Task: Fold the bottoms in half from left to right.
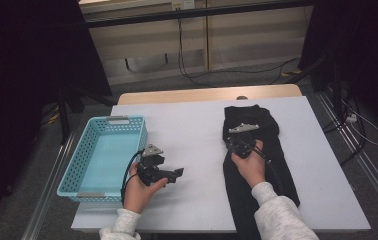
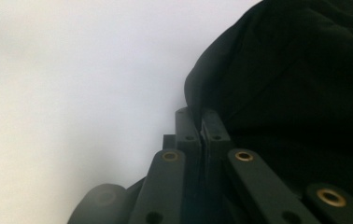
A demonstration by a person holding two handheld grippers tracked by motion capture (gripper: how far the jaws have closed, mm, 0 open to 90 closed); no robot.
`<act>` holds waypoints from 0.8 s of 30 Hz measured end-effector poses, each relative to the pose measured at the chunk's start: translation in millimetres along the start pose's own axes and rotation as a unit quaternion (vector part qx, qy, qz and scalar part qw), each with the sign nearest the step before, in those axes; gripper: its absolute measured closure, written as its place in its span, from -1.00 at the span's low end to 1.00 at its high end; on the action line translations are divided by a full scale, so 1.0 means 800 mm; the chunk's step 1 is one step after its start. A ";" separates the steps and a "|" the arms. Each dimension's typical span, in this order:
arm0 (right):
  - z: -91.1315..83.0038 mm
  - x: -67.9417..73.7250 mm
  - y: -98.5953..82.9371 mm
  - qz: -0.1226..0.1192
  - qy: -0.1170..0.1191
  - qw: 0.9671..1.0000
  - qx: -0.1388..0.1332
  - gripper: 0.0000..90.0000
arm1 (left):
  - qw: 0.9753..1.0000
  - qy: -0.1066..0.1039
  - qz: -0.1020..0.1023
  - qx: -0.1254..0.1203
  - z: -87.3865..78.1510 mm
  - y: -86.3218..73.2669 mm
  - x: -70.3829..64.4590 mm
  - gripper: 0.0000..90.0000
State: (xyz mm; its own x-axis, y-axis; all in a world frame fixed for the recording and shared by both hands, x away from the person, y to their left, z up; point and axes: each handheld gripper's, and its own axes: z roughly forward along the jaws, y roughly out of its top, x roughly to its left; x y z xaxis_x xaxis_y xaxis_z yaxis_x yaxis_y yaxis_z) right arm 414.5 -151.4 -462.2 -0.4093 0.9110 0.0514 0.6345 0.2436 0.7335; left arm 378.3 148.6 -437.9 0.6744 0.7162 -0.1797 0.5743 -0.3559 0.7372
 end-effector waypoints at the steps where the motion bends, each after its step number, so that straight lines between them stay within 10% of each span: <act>1: 0.000 0.006 0.001 -0.005 0.007 1.000 0.001 0.96 | 1.000 -0.001 0.001 0.002 -0.001 0.001 0.000 -0.73; 7: 0.006 0.052 0.002 -0.051 0.061 0.997 0.002 0.96 | 1.000 0.003 0.000 -0.001 -0.005 0.003 0.001 -0.74; 14: 0.003 0.112 -0.003 -0.101 0.145 0.984 0.007 0.88 | 1.000 0.015 -0.009 -0.009 -0.014 0.005 0.006 -0.74; 24: -0.028 0.089 0.005 -0.075 0.137 0.988 -0.013 -0.20 | 1.000 0.014 -0.007 -0.004 -0.008 0.009 0.007 -0.75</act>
State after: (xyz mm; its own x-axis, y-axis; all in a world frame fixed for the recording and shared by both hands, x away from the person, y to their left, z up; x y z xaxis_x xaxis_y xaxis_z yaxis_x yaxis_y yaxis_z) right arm 373.2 -92.8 -440.9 -0.6615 0.7404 0.1198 0.5378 0.3569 0.7638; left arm 383.1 153.8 -429.3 0.6527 0.7378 -0.1721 0.5797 -0.3401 0.7405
